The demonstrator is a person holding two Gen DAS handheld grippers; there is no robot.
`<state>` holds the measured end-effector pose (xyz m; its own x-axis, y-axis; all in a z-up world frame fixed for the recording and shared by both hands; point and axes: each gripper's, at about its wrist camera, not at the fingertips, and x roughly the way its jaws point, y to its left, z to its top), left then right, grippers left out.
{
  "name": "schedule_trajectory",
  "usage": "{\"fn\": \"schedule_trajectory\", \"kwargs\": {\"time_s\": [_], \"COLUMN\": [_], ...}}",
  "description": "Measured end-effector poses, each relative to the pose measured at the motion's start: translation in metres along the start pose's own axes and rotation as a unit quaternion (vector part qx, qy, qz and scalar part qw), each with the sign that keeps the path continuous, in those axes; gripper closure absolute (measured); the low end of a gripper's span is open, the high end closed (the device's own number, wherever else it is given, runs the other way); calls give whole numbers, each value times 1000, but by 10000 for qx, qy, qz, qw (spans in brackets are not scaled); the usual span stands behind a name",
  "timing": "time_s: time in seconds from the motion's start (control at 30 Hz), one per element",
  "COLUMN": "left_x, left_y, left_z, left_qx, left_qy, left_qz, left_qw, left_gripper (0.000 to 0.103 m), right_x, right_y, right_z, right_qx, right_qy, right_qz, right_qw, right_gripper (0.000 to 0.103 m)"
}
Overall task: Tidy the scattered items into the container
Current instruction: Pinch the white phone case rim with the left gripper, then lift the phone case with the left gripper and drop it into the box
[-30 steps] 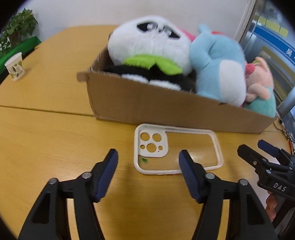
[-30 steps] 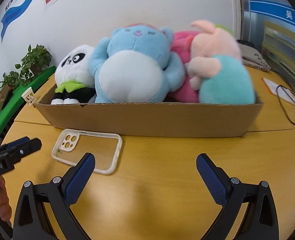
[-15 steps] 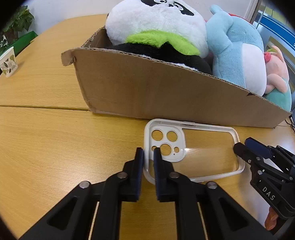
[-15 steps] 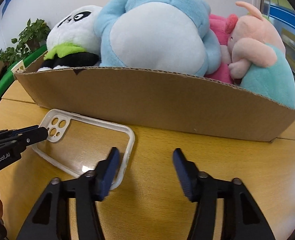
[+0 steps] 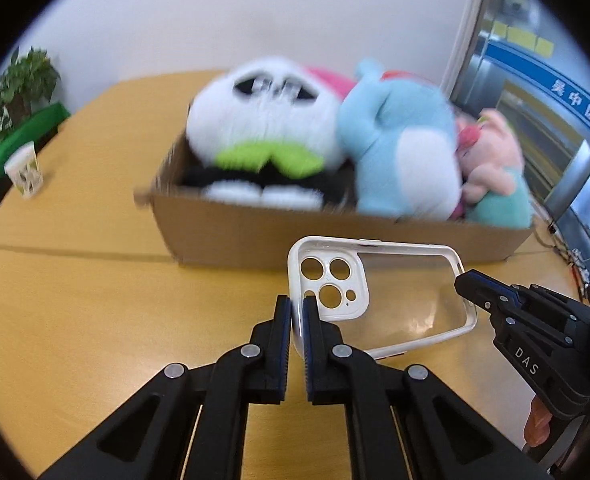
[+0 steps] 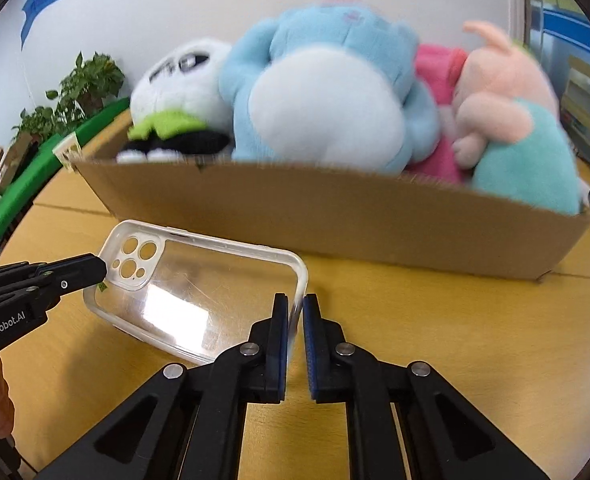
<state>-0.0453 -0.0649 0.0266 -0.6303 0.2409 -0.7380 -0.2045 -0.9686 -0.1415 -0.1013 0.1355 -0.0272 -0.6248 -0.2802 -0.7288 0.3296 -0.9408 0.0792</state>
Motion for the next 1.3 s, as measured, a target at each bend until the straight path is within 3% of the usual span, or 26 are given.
{"fn": "schedule_trajectory", "kwargs": {"time_s": [0.2, 0.43, 0.6, 0.7, 1.03, 1.1, 1.23, 1.3], "left_x": [-49, -60, -22, 11, 123, 131, 128, 122], "left_y": [-17, -35, -36, -36, -42, -40, -35, -30], "left_z": [66, 157, 208, 225, 235, 234, 233, 232], "left_qx": [328, 613, 485, 389, 359, 390, 331, 274], "left_qy": [-844, -1504, -1315, -1075, -241, -200, -290, -323], "left_qz": [-241, -310, -446, -451, -522, -559, -281, -354], "left_qw": [9956, 9862, 9891, 9924, 9977, 9975, 9986, 9985], "left_gripper": [98, 98, 98, 98, 96, 97, 95, 88], "right_x": [-57, -93, -79, -49, 64, 75, 80, 79], "right_y": [-8, -4, -21, -31, -74, -84, -92, -100], "right_z": [54, 143, 201, 221, 226, 223, 224, 224], "right_qx": [-139, -586, -596, -648, -636, -585, -596, -409], "right_qy": [-864, -1598, -1588, -1389, -458, -365, -319, -319], "right_qz": [-217, -653, -729, -814, -1052, -1029, -1063, -993], "right_qw": [9959, 9832, 9828, 9848, 9914, 9923, 9920, 9937], "right_gripper": [95, 95, 95, 95, 95, 95, 95, 94]}}
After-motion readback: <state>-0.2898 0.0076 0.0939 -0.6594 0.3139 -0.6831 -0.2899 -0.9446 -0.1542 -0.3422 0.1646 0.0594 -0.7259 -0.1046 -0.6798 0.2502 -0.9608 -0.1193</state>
